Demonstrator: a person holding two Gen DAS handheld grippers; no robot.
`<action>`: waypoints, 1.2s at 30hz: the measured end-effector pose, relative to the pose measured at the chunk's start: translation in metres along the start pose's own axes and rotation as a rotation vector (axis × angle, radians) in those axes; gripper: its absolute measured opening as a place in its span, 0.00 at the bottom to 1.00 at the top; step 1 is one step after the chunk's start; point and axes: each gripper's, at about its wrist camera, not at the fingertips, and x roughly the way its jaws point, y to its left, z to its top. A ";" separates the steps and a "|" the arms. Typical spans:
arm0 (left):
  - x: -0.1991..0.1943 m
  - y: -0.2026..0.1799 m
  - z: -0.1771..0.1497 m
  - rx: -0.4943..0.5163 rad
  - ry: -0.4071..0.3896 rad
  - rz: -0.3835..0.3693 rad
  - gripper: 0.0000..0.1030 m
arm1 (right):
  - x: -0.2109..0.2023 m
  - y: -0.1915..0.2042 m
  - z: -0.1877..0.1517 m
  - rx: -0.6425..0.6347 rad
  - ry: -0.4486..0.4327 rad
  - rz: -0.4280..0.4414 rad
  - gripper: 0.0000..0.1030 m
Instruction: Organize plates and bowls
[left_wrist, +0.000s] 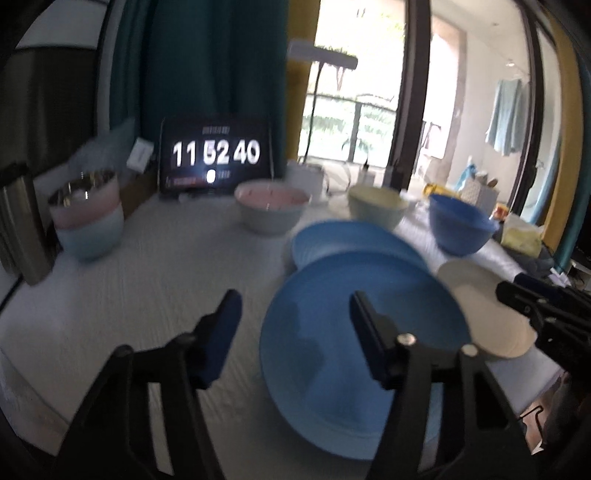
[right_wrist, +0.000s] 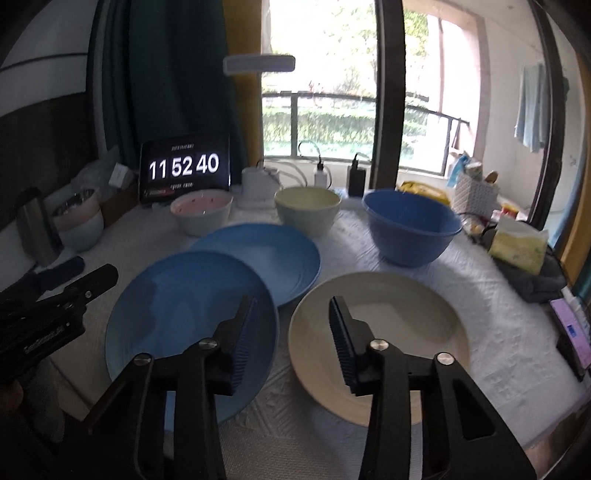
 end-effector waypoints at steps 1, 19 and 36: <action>0.004 0.002 -0.003 -0.001 0.017 0.001 0.56 | 0.003 0.001 -0.001 -0.001 0.008 0.002 0.38; 0.010 -0.002 -0.032 0.039 0.121 -0.012 0.45 | 0.033 0.009 -0.028 -0.020 0.131 0.077 0.27; 0.011 -0.003 -0.037 0.056 0.125 0.021 0.36 | 0.039 0.015 -0.034 -0.050 0.146 0.067 0.16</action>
